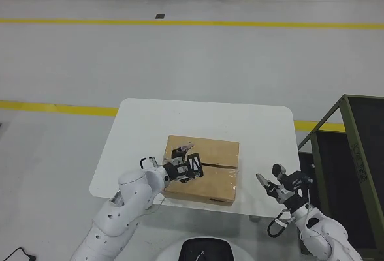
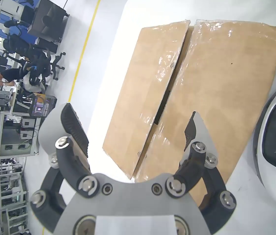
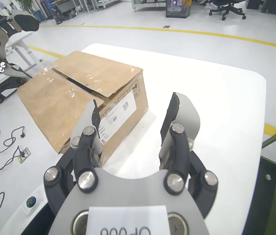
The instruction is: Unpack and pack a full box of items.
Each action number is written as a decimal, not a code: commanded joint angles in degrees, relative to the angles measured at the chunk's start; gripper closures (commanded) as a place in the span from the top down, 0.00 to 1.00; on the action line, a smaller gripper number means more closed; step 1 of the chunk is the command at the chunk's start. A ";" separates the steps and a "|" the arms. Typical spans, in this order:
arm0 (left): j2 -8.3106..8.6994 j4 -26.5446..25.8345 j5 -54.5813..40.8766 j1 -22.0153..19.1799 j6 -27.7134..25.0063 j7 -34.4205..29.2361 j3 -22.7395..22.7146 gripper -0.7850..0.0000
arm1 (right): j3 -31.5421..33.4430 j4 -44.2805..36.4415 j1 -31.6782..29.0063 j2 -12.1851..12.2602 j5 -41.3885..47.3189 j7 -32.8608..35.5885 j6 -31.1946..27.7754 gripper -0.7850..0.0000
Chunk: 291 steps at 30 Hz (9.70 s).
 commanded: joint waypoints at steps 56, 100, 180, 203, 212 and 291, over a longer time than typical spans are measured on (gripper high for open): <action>-4.30 17.57 12.91 -11.62 22.96 -3.94 10.72 1.00 | 1.37 -1.17 -2.37 0.59 1.80 0.35 1.79 0.73; -7.47 27.52 10.67 -19.29 26.29 -0.40 10.14 1.00 | -17.82 25.61 32.86 -0.78 -16.22 -3.86 -8.28 0.53; -4.95 12.65 -7.52 -8.66 15.92 -2.29 -4.47 1.00 | -18.07 43.89 41.74 -3.70 31.76 9.92 -8.76 0.70; -2.97 6.47 -15.76 -1.57 9.03 -3.37 -11.72 1.00 | -8.68 4.66 11.50 1.15 23.84 21.19 -12.56 0.65; -2.89 6.18 -15.92 -1.22 9.16 -3.49 -11.76 1.00 | -13.25 9.33 15.35 0.82 23.16 23.87 -14.04 1.00; -1.82 6.09 -17.28 -1.13 6.64 -3.46 -14.63 1.00 | -24.28 19.50 29.33 1.56 43.24 43.80 -10.64 0.00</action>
